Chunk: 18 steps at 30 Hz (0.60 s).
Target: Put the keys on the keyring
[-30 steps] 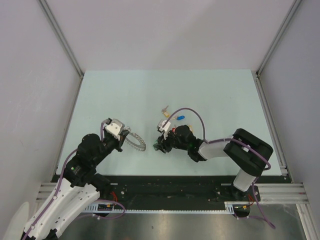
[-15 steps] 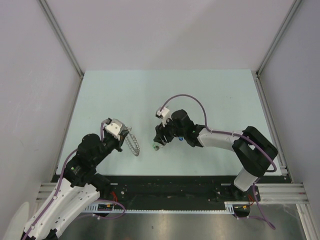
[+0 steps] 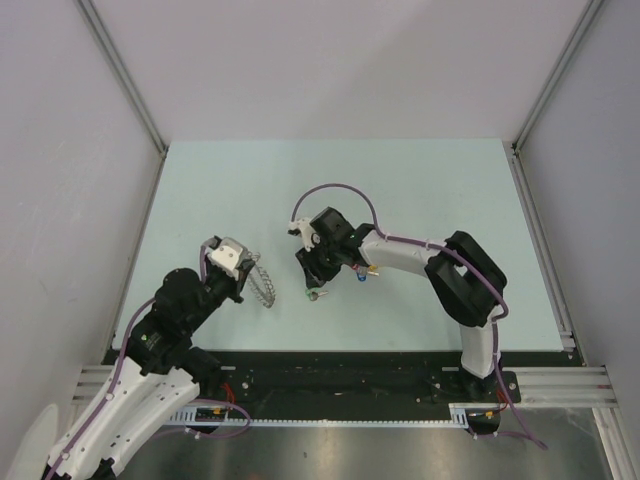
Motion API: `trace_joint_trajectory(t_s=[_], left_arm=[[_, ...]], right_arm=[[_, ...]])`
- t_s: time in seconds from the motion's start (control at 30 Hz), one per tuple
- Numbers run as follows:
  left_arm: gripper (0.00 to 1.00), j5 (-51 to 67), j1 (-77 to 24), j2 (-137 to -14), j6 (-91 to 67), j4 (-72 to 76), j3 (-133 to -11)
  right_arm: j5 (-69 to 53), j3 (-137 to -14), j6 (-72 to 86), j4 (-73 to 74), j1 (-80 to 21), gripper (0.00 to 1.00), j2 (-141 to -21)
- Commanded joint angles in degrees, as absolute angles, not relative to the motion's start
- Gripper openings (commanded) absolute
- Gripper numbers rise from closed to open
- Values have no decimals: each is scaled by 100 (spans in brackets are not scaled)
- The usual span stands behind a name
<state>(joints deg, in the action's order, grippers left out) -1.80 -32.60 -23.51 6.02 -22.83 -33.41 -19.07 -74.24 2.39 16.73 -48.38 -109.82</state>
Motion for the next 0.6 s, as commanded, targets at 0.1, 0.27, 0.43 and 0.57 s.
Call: trace_joint_trajectory(t_s=[0.1, 0.27, 0.43, 0.57], left_arm=[[1, -281, -3252, -2311, 554, -2065, -3349], [1, -281, -3252, -2320, 563, -2083, -3357], [1, -264, -3252, -2312, 563, -2083, -3349], [1, -255, -3252, -2329, 571, -2100, -3349]], right_arm=[[-1977, -8217, 18, 2557, -4939, 40, -11539], [-2039, -8490, 18, 2759, -4966, 36, -11768], [-2100, -8718, -132, 2926, -5001, 31, -11944], [-2136, -8885, -176, 3058, -5019, 26, -12085]])
